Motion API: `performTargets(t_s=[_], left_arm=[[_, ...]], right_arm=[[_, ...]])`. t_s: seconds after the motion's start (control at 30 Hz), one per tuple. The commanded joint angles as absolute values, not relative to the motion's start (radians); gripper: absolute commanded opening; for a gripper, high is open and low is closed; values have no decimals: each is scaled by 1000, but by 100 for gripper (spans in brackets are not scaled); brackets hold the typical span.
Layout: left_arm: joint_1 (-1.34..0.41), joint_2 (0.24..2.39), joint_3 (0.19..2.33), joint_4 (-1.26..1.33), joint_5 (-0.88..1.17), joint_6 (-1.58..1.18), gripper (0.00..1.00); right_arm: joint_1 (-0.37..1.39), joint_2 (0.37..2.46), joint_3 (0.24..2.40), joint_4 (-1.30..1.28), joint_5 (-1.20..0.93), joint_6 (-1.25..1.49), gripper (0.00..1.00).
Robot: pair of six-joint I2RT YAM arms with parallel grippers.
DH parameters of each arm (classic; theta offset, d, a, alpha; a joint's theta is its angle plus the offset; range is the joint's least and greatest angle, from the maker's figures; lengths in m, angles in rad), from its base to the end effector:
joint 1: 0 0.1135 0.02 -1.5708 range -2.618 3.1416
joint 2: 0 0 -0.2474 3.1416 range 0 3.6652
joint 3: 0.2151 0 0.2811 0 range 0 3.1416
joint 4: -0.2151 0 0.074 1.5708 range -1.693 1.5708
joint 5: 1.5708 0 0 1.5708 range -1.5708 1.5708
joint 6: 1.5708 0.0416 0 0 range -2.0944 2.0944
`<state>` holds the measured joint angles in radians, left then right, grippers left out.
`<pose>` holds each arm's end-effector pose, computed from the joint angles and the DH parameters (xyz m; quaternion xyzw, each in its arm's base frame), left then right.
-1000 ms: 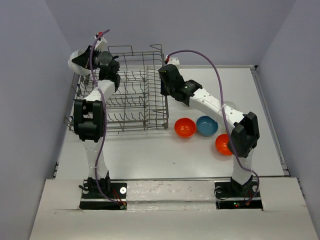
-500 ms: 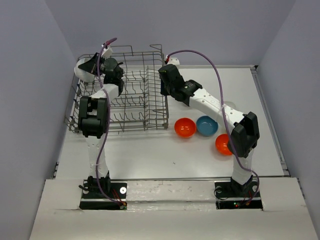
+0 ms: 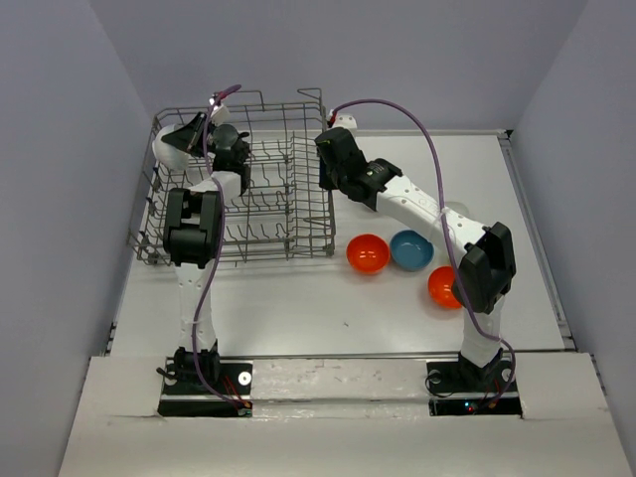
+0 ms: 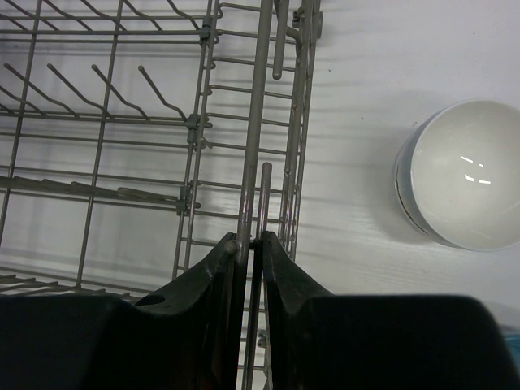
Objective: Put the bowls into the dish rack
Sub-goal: Insert the bowl into the dish rack.
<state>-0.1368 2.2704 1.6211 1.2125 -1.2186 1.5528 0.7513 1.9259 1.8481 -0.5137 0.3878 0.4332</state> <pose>0.5096 -0.0307 0.2317 -0.0367 0.6376 0.6769 0.3659 0.3600 0.3147 0.3212 -0.0477 0.8694 0.1165 0.4778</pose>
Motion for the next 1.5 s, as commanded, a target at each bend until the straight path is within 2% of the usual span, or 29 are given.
performTargets(t_s=[0.0,0.13,0.47,0.8,1.47], left_arm=[[-141,2249,1687,1414,-1232,1614,0],[-141,2250,1703,1506,-1224,1676,0],[-138,2233,1703,1494,-1183,1684,0],[-132,2286,1667,1731,-1132,1789,0],[-113,2269,1631,1965,-1008,1916,0]], right_arm=[[761,1933,1825,-380,307,425,1],[761,1931,1829,-380,304,423,1],[761,1940,1832,-380,288,425,1],[761,1945,1824,-379,285,426,1],[761,1945,1812,-379,288,431,1]])
